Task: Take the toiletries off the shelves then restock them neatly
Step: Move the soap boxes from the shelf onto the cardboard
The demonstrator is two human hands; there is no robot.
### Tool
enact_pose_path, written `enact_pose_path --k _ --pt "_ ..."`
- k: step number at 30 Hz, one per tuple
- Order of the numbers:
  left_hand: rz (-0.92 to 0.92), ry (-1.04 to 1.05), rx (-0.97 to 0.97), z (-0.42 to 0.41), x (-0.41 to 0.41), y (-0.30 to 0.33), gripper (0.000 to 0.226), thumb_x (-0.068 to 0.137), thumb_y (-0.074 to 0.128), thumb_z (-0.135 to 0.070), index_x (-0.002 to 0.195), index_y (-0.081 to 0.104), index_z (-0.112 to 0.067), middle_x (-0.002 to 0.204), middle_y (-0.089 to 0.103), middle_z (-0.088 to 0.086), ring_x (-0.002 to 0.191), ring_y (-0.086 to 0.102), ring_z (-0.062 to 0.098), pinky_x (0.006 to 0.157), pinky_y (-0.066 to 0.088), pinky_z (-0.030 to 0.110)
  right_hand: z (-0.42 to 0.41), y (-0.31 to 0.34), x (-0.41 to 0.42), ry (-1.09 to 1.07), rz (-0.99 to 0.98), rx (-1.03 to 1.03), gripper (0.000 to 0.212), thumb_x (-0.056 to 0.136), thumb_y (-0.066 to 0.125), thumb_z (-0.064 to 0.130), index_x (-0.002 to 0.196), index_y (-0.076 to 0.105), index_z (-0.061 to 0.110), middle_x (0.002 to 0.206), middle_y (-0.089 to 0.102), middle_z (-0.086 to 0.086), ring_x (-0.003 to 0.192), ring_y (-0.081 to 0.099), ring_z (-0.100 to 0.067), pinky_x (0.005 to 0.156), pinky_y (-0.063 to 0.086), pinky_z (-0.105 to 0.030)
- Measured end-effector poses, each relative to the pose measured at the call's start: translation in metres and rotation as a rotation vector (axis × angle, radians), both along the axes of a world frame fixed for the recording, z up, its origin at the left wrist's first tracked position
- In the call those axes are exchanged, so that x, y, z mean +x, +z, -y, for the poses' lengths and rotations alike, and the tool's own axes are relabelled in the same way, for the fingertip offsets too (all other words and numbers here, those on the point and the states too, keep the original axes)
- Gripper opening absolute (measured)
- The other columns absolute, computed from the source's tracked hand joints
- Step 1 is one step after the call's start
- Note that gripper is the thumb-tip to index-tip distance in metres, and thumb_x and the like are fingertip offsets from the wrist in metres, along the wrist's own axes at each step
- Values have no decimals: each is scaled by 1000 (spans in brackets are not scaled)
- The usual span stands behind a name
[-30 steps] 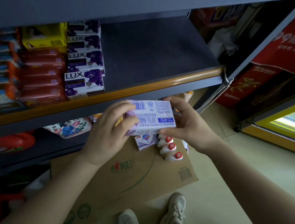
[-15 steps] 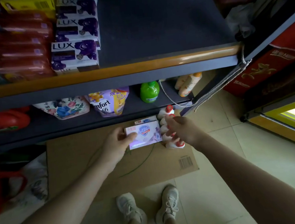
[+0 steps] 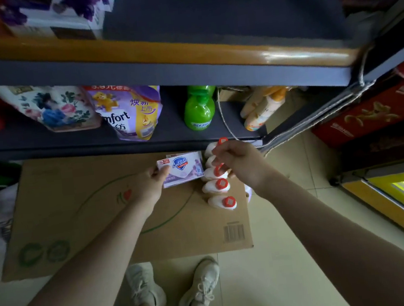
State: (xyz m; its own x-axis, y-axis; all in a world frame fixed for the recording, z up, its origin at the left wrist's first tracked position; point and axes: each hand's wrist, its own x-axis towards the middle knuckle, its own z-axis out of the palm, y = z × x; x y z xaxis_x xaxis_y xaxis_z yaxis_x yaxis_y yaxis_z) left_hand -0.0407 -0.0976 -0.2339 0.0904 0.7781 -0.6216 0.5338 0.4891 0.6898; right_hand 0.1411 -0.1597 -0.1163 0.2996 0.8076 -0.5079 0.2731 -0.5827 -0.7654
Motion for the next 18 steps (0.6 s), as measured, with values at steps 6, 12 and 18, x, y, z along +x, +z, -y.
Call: enact_pose_path --k 6,12,18 --pt "-125 -111 64 -22 16 -26 34 94 50 -37 96 63 -6 93 64 19 88 60 36 69 43 34 -23 -4 6 20 -59 42 19 92 47 3 88 60 16 69 63 3 53 54 -7 57 44 -17" --pt "-153 -326 49 -17 19 -2 26 91 46 -8 113 60 -10 103 64 9 80 55 23 60 36 26 -22 36 2 132 -5 128 22 93 48 6 86 58 24 74 64 10 55 56 3 61 45 -11" --pt "-10 -375 348 -18 -24 100 38 92 47 -3 130 48 -8 126 55 5 109 55 15 89 41 20 -52 104 -39 187 126 431 15 94 49 8 96 62 16 79 65 3 68 58 -5 66 46 -21"
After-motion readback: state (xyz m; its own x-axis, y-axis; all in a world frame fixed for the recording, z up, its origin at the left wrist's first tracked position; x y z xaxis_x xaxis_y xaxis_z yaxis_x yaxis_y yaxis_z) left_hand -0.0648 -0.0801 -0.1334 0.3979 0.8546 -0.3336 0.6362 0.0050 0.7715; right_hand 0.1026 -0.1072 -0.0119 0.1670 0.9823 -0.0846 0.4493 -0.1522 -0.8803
